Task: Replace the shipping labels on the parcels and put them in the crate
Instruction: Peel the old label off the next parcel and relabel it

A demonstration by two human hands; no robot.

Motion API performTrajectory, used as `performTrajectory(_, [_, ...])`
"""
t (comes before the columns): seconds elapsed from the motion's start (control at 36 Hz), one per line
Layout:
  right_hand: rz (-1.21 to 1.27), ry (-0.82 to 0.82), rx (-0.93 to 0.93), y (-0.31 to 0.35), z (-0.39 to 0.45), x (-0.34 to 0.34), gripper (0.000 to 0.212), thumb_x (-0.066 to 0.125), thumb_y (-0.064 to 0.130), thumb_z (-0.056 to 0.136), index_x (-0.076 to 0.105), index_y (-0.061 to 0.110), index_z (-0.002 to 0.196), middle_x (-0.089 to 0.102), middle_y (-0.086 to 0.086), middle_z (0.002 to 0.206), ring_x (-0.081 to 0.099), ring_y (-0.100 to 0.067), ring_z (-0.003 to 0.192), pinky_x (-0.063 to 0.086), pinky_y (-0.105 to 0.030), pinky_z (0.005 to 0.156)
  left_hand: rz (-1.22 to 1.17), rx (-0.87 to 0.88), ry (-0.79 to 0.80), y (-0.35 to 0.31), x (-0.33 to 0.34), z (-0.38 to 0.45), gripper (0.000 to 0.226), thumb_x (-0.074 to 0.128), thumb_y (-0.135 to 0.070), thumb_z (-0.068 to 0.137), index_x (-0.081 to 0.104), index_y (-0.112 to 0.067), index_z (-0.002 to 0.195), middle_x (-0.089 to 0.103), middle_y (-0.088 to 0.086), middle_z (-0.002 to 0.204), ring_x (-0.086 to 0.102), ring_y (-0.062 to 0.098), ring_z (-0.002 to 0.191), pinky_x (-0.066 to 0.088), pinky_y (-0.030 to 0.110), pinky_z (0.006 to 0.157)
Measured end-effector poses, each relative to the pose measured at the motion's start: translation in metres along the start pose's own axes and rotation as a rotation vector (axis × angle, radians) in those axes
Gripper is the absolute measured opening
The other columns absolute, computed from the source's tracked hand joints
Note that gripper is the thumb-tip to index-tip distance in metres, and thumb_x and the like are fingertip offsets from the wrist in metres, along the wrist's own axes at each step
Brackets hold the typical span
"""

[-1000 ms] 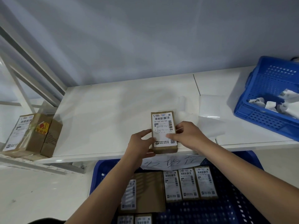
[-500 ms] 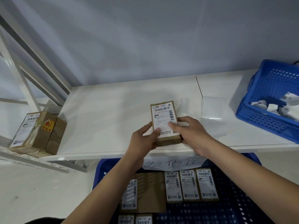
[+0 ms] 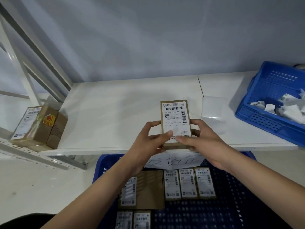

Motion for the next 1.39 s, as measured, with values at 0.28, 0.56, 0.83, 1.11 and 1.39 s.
performTrajectory(0.28, [-0.079,0.047,-0.047,-0.004,-0.020,0.001,0.089,0.092,0.022,0.070,0.040,0.045,0.138,0.064,0.016,0.123,0.061,-0.003,0.114,0.049,-0.033,0.100,0.164,-0.035,0.004,0.020,0.003,-0.005,0.071,0.084,-0.033,0.081,0.034,-0.031,0.132,0.071,-0.004,0.122,0.066,0.014,0.115,0.061,0.032,0.088])
performTrajectory(0.56, [0.134,0.019,0.023,-0.001,0.000,-0.024,0.092,0.087,0.047,0.058,0.052,0.020,0.139,0.074,-0.002,0.116,0.072,-0.018,0.105,0.054,-0.041,0.099,0.260,-0.014,0.019,0.014,0.008,0.000,0.077,0.092,-0.034,0.072,0.045,-0.037,0.133,0.075,-0.003,0.112,0.069,0.011,0.109,0.061,0.032,0.087])
performTrajectory(0.83, [0.111,-0.091,0.002,0.011,-0.001,-0.035,0.038,0.065,0.050,0.092,0.072,0.018,0.111,0.077,0.004,0.103,0.071,-0.017,0.104,0.048,-0.047,0.106,0.358,-0.017,0.101,0.016,0.025,-0.003,0.078,0.090,-0.033,0.074,0.042,-0.043,0.136,0.072,-0.004,0.117,0.074,0.011,0.099,0.063,0.035,0.086])
performTrajectory(1.11, [0.045,-0.075,-0.027,0.012,-0.004,-0.026,0.036,0.064,0.047,0.093,0.073,0.014,0.107,0.078,0.002,0.101,0.072,-0.016,0.101,0.051,-0.044,0.103,0.326,-0.003,0.078,0.008,0.023,-0.005,0.092,0.082,-0.053,0.067,0.038,-0.044,0.148,0.068,-0.005,0.128,0.071,0.011,0.108,0.060,0.038,0.094])
performTrajectory(1.39, [-0.048,-0.002,-0.064,0.012,-0.007,-0.006,0.030,0.064,0.045,0.094,0.074,0.021,0.108,0.077,0.006,0.101,0.071,-0.013,0.102,0.050,-0.044,0.104,0.190,-0.047,-0.044,-0.002,0.006,-0.001,0.034,0.069,-0.040,0.093,0.069,-0.017,0.119,0.080,-0.004,0.091,0.076,0.009,0.085,0.057,0.018,0.066])
Point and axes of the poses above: each hand's wrist, its own z-axis towards the middle knuckle, its own x-axis out of the palm, y = z × x, the point moved 10 cm from there along z, towards the middle knuckle
